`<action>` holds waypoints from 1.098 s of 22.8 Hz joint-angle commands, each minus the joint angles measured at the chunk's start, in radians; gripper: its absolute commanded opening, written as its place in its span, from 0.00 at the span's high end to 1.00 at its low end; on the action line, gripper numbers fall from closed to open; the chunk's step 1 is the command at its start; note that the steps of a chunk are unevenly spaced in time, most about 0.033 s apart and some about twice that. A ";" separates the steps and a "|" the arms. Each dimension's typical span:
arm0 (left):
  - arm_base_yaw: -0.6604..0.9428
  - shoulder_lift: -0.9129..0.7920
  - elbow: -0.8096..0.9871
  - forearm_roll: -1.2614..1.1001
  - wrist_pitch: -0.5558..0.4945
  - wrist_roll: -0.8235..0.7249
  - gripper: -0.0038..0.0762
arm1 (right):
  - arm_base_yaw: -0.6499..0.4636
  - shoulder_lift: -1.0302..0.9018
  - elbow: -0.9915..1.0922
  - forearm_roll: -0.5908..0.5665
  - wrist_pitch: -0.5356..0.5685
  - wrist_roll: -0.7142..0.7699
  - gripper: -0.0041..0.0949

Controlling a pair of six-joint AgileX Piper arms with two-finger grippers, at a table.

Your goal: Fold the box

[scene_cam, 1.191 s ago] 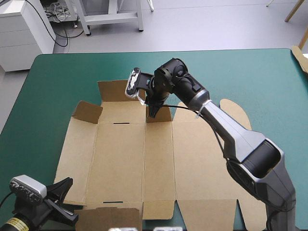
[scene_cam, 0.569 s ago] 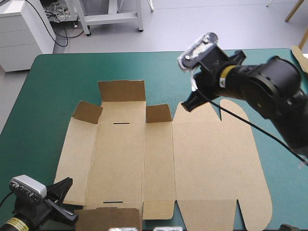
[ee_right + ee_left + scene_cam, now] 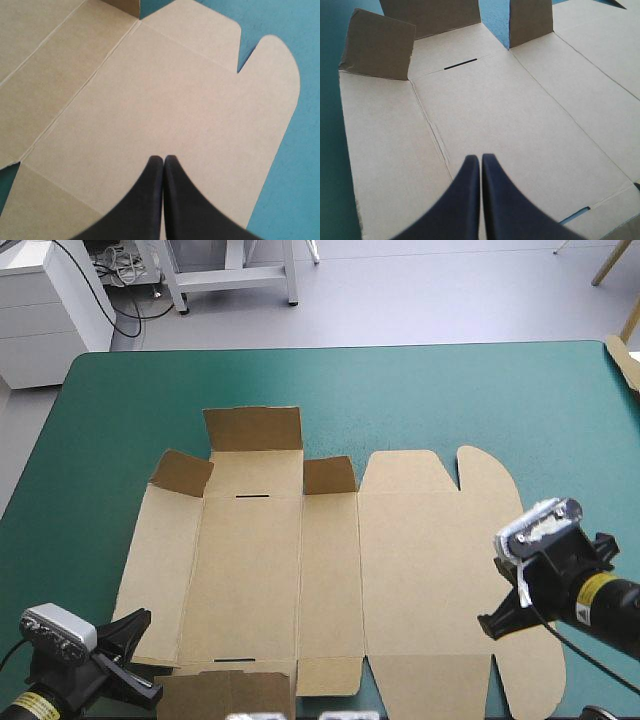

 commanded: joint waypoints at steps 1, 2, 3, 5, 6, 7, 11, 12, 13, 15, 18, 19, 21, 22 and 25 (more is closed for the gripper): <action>-0.007 0.015 -0.021 -0.014 -0.069 0.000 0.96 | -0.004 -0.114 0.121 -0.009 -0.123 0.047 0.98; -0.007 0.015 -0.021 -0.014 -0.069 0.000 0.96 | -0.004 -0.139 0.163 -0.007 -0.143 0.051 0.98; -0.007 0.015 -0.021 -0.014 -0.069 0.000 0.96 | -0.004 -0.170 0.201 -0.005 -0.162 0.051 0.98; -0.007 0.015 -0.021 -0.014 -0.069 0.000 0.96 | -0.004 -0.256 0.294 0.021 -0.212 0.051 0.98; -0.007 0.015 -0.021 -0.014 -0.069 0.000 0.92 | -0.004 -0.304 0.347 0.042 -0.243 0.051 0.98; -0.007 0.015 -0.021 -0.014 -0.069 0.000 0.89 | -0.004 -0.321 0.364 0.049 -0.251 0.051 0.98; -0.007 0.015 -0.021 -0.014 -0.069 0.000 0.51 | -0.004 -0.406 0.461 0.052 -0.335 0.051 0.98; -0.007 0.015 -0.021 -0.014 -0.069 0.000 0.41 | -0.004 -0.422 0.485 0.052 -0.362 0.049 0.98; -0.007 0.015 -0.021 -0.014 -0.072 0.000 0.39 | -0.004 -0.427 0.499 0.052 -0.371 0.049 0.98; -0.007 0.015 -0.021 -0.032 -0.072 -0.020 0.39 | -0.004 -0.429 0.511 0.052 -0.376 0.049 0.98; -0.007 0.015 -0.021 -0.058 -0.070 -0.018 0.40 | -0.004 -0.432 0.530 0.052 -0.421 0.049 0.98; -0.007 0.015 -0.021 -0.054 -0.072 -0.013 0.40 | -0.004 -0.432 0.533 0.052 -0.432 0.049 0.98; -0.007 0.015 -0.023 -0.047 -0.080 -0.005 0.40 | -0.004 -0.432 0.538 0.053 -0.442 0.049 0.98; -0.007 0.021 -0.031 -0.048 -0.082 -0.005 0.40 | -0.004 -0.432 0.538 0.056 -0.443 0.049 0.98; -0.007 0.064 -0.078 -0.045 -0.069 -0.005 0.40 | -0.004 -0.432 0.538 0.060 -0.443 0.049 0.98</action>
